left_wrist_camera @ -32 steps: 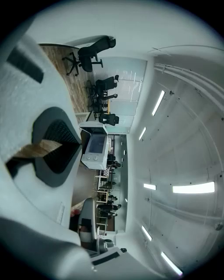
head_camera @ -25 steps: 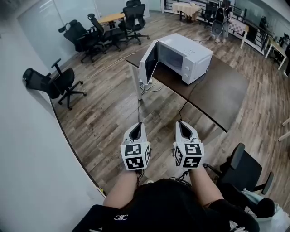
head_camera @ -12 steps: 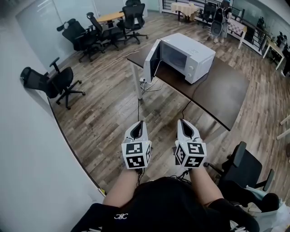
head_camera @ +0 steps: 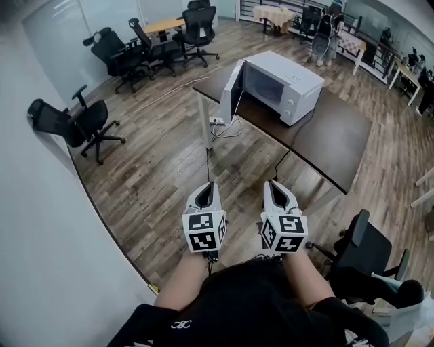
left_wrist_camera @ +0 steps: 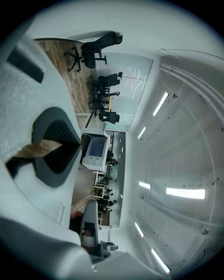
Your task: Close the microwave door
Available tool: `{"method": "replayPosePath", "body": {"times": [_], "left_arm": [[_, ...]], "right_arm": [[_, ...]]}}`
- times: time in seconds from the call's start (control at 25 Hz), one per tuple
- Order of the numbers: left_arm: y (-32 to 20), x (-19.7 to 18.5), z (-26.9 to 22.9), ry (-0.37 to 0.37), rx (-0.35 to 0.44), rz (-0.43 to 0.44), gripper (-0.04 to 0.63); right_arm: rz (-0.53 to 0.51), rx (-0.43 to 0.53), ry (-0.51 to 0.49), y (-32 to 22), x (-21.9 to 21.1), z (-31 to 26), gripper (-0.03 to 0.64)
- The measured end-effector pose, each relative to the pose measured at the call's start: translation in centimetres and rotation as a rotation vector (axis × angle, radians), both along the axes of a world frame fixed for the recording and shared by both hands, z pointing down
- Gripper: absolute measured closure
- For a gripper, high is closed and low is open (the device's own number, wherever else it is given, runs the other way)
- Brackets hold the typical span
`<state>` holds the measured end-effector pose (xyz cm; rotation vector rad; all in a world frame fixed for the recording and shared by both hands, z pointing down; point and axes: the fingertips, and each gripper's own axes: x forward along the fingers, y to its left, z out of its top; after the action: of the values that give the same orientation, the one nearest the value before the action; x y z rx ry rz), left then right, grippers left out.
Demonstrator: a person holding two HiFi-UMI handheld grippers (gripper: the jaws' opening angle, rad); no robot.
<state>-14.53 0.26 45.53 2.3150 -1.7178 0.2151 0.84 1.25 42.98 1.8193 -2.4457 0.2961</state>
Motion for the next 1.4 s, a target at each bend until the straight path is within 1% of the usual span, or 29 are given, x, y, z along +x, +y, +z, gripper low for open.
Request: {"method": "replayPosePath", "body": {"times": [0.24,0.4,0.6,0.8,0.96,1.12,1.4], "left_arm": [[0.4,-1.6,0.5,0.023,-0.007,-0.012,0.586],[0.4,-2.3,0.4,0.018,0.004,-0.008,0.586],[-0.1,-3.6,-0.1,0.006,0.02,-0.025,0.586],[-1.4,-3.5,0.4,-0.001,0.007,-0.021,0.586],[-3.8,-3.2,0.8,-0.002,0.017,-0.037,0.586],[-7.2,-2.5,1.2,0.006,0.005,-0.039,0.586],[-14.9,0.0,1.6,-0.013,-0.009,-0.031,0.586]], "right_arm": [[-0.001,0.012,0.017,0.1,-1.2,-0.5,0.607],[-0.023,0.026,0.026,-0.3,-2.4,-0.9,0.607],[-0.037,0.055,0.028,-1.3,-3.4,-1.9,0.607],[-0.042,0.052,0.014,-2.9,-3.6,-1.5,0.607],[-0.038,0.033,0.003,-5.5,-3.0,-0.6,0.607],[-0.027,0.018,-0.021,-8.7,-1.9,0.0,0.607],[-0.027,-0.002,-0.035,-16.7,0.3,0.8,0.607]]}}
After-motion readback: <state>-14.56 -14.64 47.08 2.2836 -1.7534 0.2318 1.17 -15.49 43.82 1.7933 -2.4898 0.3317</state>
